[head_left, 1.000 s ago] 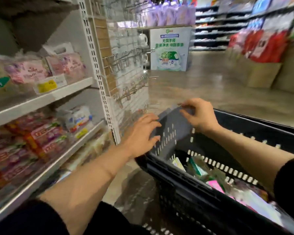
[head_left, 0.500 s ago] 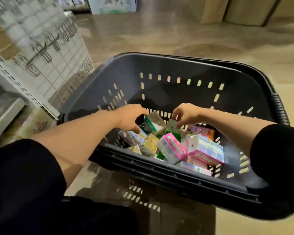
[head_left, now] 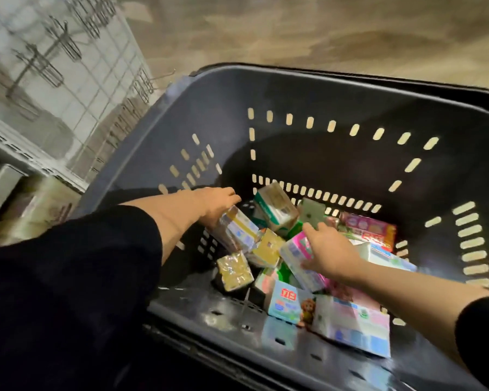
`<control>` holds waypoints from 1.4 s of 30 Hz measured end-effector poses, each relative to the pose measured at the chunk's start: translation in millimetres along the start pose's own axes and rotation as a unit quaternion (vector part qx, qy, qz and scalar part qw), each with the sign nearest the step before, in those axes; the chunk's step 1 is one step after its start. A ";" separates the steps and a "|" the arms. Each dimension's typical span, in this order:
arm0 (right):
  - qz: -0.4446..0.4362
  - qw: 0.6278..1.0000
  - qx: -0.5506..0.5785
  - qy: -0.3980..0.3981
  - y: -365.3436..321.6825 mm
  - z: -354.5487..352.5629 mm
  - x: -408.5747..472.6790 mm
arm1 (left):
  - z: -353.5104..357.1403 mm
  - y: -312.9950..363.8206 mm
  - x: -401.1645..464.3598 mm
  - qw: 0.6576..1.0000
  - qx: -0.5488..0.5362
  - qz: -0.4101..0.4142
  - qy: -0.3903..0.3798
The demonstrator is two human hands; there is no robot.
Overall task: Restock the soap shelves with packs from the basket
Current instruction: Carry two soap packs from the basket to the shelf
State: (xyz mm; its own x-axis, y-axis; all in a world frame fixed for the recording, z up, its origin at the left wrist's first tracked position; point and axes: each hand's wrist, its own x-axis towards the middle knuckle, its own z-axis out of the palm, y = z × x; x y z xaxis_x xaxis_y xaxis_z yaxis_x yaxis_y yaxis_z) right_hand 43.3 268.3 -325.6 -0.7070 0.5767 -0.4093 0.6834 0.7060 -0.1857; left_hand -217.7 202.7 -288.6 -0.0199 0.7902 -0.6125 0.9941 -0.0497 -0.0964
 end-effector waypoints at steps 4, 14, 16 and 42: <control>-0.009 1.000 0.018 -0.015 1.7 2.9 6.5 | 26.5 3.6 12.7 1.000 -0.001 -0.020 0.004; 0.014 0.994 0.110 -0.025 -2.0 5.1 5.0 | -7.6 17.9 -6.7 0.963 -0.206 -0.096 0.142; 0.032 0.988 0.148 -0.013 -4.1 0.5 5.5 | -24.5 20.3 -17.3 0.928 -0.292 -0.102 0.209; -0.267 0.724 0.632 0.074 -222.2 -194.2 -87.1 | -42.8 55.5 -369.4 0.602 -0.463 -0.128 0.638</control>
State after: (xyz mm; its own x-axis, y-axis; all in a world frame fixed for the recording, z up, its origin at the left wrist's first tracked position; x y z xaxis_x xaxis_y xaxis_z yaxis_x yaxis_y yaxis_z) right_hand -82.2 141.0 -75.2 -0.8794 0.4640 0.1064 -0.1410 -0.0404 -0.9892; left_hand -150.7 -65.9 -34.2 -0.6739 0.5551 0.4875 0.6215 0.0691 0.7804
